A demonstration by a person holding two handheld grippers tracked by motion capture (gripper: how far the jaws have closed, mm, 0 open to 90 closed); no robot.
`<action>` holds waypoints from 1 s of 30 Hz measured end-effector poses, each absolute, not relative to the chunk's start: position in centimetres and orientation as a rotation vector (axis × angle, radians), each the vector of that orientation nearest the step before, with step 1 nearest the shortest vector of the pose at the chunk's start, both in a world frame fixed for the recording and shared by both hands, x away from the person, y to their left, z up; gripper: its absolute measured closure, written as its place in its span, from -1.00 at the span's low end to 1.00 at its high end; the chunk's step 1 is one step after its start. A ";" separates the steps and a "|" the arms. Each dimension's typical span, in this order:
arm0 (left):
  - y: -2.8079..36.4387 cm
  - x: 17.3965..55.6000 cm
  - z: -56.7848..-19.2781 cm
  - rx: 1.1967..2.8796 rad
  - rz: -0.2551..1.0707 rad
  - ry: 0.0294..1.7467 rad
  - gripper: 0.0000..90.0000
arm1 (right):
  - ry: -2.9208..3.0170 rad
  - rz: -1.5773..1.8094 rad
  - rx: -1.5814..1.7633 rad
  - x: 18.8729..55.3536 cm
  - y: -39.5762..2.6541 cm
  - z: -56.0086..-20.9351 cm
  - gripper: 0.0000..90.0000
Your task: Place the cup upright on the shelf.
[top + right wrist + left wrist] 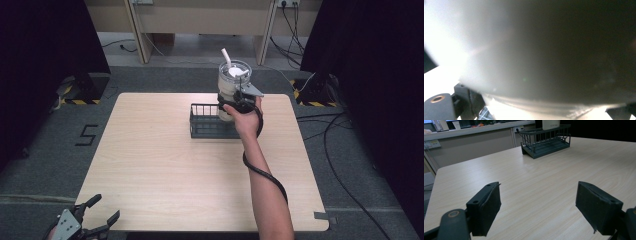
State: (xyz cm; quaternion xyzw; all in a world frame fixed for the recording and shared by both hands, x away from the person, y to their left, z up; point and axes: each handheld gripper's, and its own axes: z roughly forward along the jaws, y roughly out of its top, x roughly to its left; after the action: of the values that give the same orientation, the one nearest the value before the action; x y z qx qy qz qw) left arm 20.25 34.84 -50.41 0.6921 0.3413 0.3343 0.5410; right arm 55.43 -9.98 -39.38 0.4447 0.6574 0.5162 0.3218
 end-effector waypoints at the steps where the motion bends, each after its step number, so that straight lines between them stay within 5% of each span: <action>1: 34.8 20.3 -50.4 1.645 0.794 0.811 -0.57 | 1.730 1.353 1.167 55.6 -9.9 -39.5 -0.77; 30: 34.9 20.1 -50.4 1.652 0.797 0.801 -0.57 | 1.733 1.343 1.161 55.7 -9.3 -44.2 -0.79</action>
State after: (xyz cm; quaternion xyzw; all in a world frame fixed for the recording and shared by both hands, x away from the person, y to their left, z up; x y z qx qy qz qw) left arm 20.10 34.87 -50.36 0.6949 0.3367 0.3351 0.5398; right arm 55.70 -9.26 -44.18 0.4426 0.6607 0.5120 0.3246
